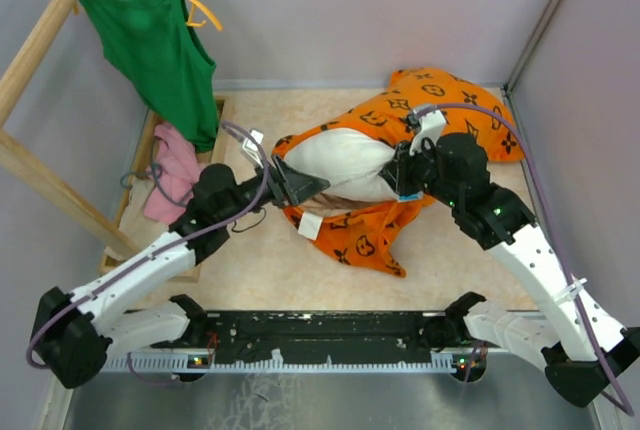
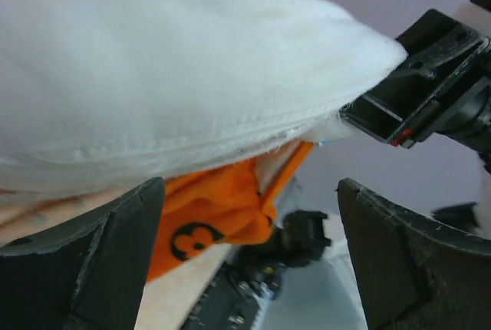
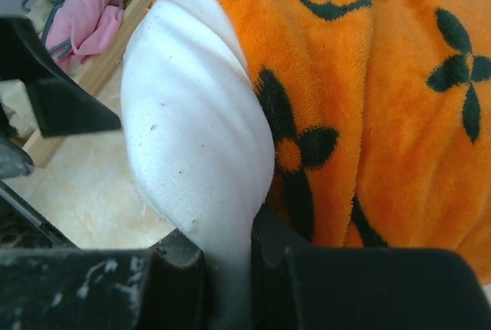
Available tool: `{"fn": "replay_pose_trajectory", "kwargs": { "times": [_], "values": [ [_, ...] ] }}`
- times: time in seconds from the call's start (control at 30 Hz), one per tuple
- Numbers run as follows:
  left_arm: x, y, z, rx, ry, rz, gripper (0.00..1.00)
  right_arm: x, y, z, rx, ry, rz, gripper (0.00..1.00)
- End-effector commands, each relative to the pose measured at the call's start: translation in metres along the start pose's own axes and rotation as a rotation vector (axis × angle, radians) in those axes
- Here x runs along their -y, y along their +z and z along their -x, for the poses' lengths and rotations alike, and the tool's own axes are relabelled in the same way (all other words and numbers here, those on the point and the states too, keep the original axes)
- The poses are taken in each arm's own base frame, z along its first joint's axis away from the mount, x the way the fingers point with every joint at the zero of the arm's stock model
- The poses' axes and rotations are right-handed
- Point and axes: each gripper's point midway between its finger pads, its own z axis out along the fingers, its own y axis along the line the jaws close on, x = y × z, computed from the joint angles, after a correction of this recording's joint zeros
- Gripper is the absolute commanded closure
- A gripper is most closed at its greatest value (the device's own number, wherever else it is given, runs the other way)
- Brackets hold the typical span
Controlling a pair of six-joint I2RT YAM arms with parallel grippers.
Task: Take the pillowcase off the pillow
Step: Remove the pillow from the pillowcase.
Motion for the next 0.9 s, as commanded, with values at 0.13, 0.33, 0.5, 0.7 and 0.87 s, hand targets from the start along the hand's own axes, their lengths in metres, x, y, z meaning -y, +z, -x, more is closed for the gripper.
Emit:
{"fn": "replay_pose_trajectory", "kwargs": {
  "times": [0.13, 0.33, 0.5, 0.7, 0.87],
  "values": [
    [0.041, -0.006, -0.035, -0.044, -0.727, -0.308, 0.00, -0.020, -0.016, 0.053, 0.214, -0.010, 0.094, 1.00],
    [0.028, 0.015, -0.029, 0.032, -0.848, -0.199, 0.00, -0.017, -0.014, 0.047, 0.210, -0.015, 0.084, 1.00],
    [0.002, 0.027, -0.014, 0.150, -0.931, -0.017, 0.00, -0.015, -0.018, 0.046, 0.218, -0.013, 0.072, 1.00],
    [-0.023, 0.032, 0.005, 0.284, -0.933, 0.168, 0.00, -0.014, -0.019, 0.044, 0.219, -0.002, 0.068, 1.00],
    [-0.032, 0.050, 0.000, 0.253, -0.930, 0.282, 0.00, -0.015, -0.020, 0.044, 0.220, 0.004, 0.072, 1.00]
  ]
}}
